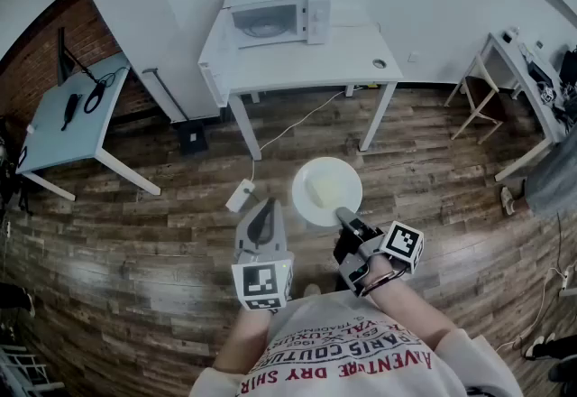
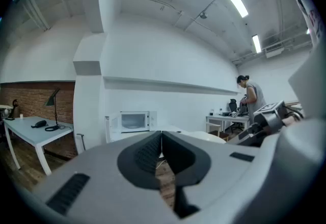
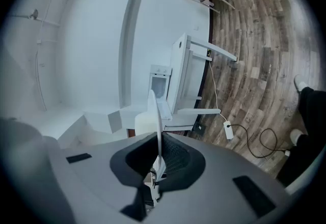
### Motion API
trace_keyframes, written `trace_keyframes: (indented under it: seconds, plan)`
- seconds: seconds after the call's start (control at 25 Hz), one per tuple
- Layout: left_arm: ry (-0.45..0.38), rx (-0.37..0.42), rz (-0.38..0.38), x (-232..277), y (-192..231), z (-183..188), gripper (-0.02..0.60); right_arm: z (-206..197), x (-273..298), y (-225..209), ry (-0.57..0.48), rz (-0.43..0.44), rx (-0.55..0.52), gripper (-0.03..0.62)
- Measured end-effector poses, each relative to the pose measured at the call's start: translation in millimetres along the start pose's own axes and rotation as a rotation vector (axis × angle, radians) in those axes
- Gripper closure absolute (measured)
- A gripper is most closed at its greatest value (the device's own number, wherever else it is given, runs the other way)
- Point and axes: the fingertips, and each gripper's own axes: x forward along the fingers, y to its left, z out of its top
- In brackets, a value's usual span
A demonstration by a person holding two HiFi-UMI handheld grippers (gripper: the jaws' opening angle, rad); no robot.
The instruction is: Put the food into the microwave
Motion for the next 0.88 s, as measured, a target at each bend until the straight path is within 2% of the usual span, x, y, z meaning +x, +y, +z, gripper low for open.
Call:
trace_keyframes:
  seconds: [0.44, 0.88]
  plan:
    - [0.004, 0.009, -0.040, 8.6, -4.1, -0.9, 0.575, 2.8, 2.9, -0.1, -0.024, -0.001, 0.004, 0.572]
    - [0.015, -0.007, -0.053, 22.5, 6.2, -3.1, 0.575, 5.8, 22.2, 6.2, 0.002, 0.003, -0.008, 0.574]
